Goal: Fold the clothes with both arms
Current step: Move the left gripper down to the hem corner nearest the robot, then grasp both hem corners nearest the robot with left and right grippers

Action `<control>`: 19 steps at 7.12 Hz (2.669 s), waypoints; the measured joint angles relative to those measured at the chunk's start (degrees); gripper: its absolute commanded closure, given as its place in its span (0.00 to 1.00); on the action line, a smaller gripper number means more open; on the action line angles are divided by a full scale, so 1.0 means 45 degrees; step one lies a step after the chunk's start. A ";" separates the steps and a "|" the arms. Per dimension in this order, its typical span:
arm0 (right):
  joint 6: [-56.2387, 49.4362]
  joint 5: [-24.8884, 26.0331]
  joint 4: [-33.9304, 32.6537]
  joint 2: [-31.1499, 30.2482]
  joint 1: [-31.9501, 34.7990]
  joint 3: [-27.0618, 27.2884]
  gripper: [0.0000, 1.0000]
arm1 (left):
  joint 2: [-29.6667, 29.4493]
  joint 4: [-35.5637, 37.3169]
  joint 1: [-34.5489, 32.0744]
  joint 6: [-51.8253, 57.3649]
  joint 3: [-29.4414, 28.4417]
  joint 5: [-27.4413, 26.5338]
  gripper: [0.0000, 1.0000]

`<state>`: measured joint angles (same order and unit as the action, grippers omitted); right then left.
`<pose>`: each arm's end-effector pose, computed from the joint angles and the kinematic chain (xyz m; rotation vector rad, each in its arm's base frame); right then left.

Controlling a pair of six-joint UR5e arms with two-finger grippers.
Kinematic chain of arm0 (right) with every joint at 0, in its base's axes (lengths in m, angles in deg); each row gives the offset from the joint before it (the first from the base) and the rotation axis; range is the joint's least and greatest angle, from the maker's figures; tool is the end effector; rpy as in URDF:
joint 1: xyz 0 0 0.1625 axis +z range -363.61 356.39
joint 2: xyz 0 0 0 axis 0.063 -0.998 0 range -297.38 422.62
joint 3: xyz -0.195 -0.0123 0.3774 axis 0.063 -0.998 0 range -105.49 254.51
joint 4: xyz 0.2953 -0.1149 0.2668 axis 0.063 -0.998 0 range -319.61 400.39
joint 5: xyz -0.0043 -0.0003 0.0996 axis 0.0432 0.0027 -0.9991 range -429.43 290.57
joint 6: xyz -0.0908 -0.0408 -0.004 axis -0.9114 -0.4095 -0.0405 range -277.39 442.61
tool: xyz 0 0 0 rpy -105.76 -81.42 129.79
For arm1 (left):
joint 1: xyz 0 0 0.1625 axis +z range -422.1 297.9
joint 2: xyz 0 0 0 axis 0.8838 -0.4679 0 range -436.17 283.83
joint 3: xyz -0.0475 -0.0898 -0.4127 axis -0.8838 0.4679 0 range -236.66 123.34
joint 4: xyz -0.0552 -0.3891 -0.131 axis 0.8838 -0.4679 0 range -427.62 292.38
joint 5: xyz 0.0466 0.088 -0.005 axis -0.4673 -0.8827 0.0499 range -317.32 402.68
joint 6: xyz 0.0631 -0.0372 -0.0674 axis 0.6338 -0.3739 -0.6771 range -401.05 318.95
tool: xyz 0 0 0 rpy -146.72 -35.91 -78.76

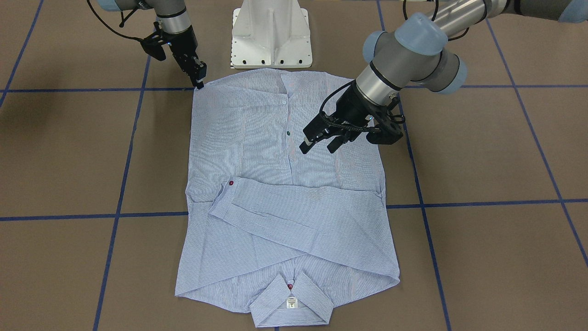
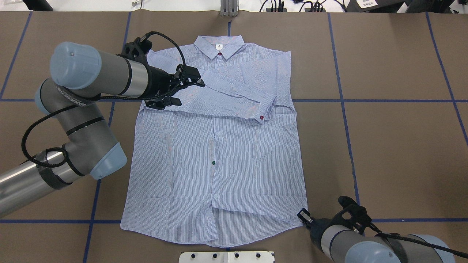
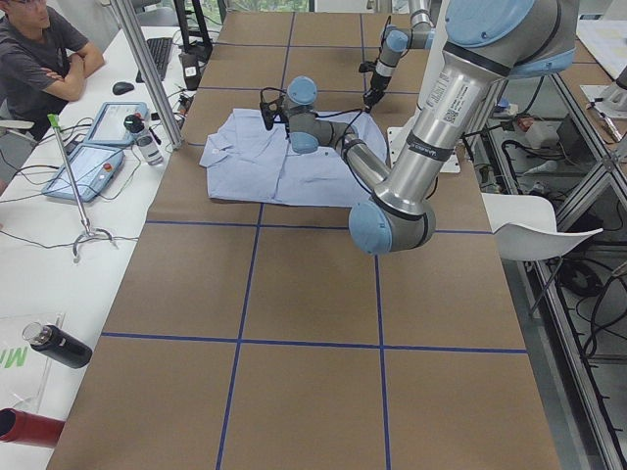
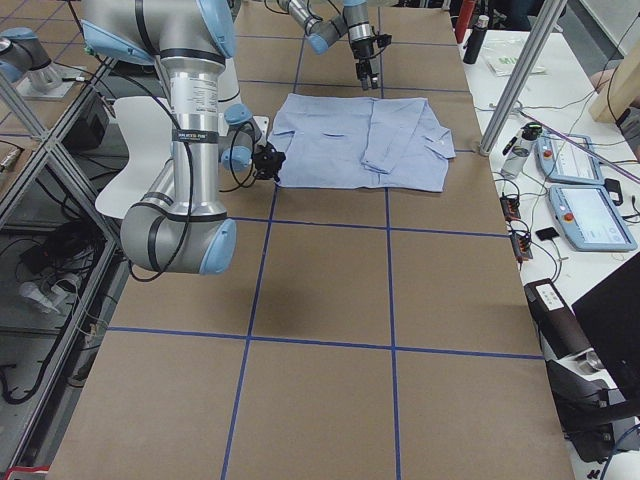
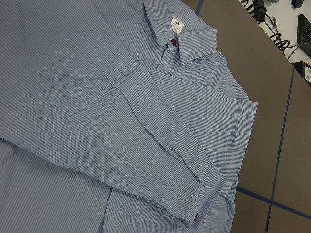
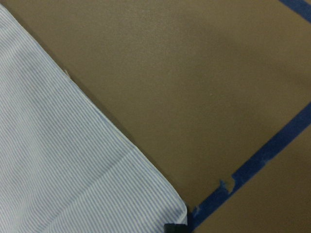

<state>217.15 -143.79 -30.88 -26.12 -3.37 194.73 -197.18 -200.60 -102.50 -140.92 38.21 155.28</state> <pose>-0.4806 -0.1622 0.3674 -0.0947 -0.9322 0.8452 0.4305 -0.4912 0.2168 0.0394 1.4060 -0.4589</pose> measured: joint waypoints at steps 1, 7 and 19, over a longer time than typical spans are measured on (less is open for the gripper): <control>-0.0014 -0.0009 -0.0012 0.0003 -0.0007 0.0109 1.00 | 0.0113 0.0000 -0.0014 -0.0002 0.0072 -0.0001 0.02; -0.0200 -0.0293 -0.0058 -0.0503 -0.0030 0.1013 1.00 | 0.4448 0.0021 0.0852 0.0024 0.2839 -0.1249 0.01; -0.0211 -0.0312 -0.0059 -0.0588 -0.0209 0.1102 1.00 | 0.8274 0.0782 0.6920 -0.3423 0.4736 -0.4728 0.45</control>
<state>216.20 -145.19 -31.15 -28.77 -4.31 199.69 -159.94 -197.08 -71.36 -156.33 59.52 134.00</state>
